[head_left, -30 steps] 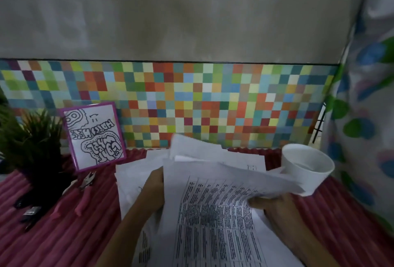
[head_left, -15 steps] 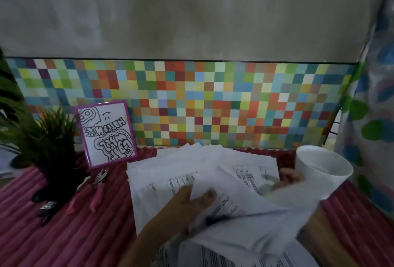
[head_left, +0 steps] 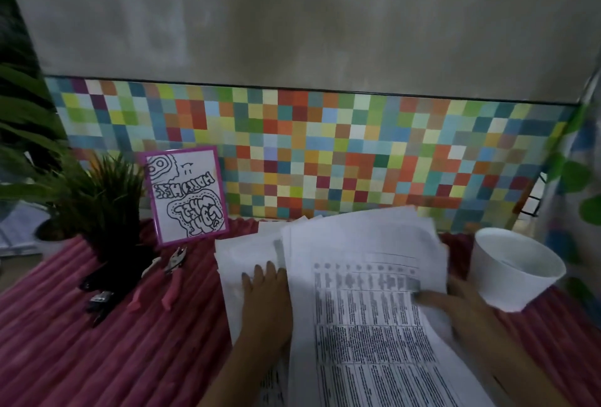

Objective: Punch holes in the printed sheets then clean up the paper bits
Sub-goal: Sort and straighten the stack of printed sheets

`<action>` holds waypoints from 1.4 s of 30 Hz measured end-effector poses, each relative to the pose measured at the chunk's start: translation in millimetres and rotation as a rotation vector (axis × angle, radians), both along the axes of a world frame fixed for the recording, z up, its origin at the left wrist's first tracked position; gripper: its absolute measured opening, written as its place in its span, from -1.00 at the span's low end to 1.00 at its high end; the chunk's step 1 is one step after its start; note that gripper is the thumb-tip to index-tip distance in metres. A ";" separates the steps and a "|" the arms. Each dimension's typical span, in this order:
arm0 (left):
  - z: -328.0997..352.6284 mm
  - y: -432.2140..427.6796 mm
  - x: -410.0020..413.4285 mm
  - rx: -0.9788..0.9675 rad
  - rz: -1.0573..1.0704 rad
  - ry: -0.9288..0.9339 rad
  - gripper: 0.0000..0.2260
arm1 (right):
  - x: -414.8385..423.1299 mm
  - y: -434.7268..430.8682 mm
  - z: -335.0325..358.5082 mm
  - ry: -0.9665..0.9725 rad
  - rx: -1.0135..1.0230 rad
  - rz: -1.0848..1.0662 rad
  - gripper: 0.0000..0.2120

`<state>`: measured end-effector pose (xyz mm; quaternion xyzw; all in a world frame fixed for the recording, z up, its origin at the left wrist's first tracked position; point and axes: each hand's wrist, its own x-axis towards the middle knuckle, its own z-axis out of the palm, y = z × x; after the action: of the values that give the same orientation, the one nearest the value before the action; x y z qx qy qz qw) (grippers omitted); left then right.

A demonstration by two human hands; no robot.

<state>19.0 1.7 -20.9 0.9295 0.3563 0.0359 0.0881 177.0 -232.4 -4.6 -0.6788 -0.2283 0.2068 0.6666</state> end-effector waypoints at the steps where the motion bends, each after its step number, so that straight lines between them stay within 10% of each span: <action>1: 1.0 0.4 -1.2 0.030 -0.017 -0.027 -0.54 | -10.8 17.5 12.2 -0.007 -0.124 -0.031 -0.71; 8: 13.4 -5.4 3.8 -0.733 -0.095 -1.047 -0.87 | 8.9 33.7 14.3 0.067 -0.147 0.100 -0.46; 12: 17.9 -5.0 9.4 -0.886 -0.072 -1.210 -0.38 | 13.9 31.3 6.6 0.263 0.023 0.072 -0.45; 22: 10.5 -8.5 15.9 -0.850 0.040 -0.925 -0.93 | 31.5 -0.8 9.8 0.027 -0.195 -0.249 -0.79; 25: -2.0 -4.8 15.4 -0.741 0.009 -0.851 -0.70 | 30.7 -1.6 4.2 -0.022 -0.221 -0.326 -0.87; 30: 6.6 -8.9 12.4 -0.717 0.009 -0.845 -0.96 | 26.5 1.0 5.3 0.108 -0.078 -0.260 -0.70; 38: 10.2 -33.6 24.9 -1.060 -0.096 -0.795 -0.53 | 32.7 6.1 3.1 0.281 0.108 -0.144 -0.47; 42: 17.2 -39.9 27.2 -1.071 -0.145 -0.823 -0.65 | 20.5 9.8 14.5 0.152 0.175 -0.059 -0.34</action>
<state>46.2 -38.2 -3.8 0.6897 0.1992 0.1994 0.6670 197.5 -222.6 9.9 -0.6070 -0.1741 0.2171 0.7444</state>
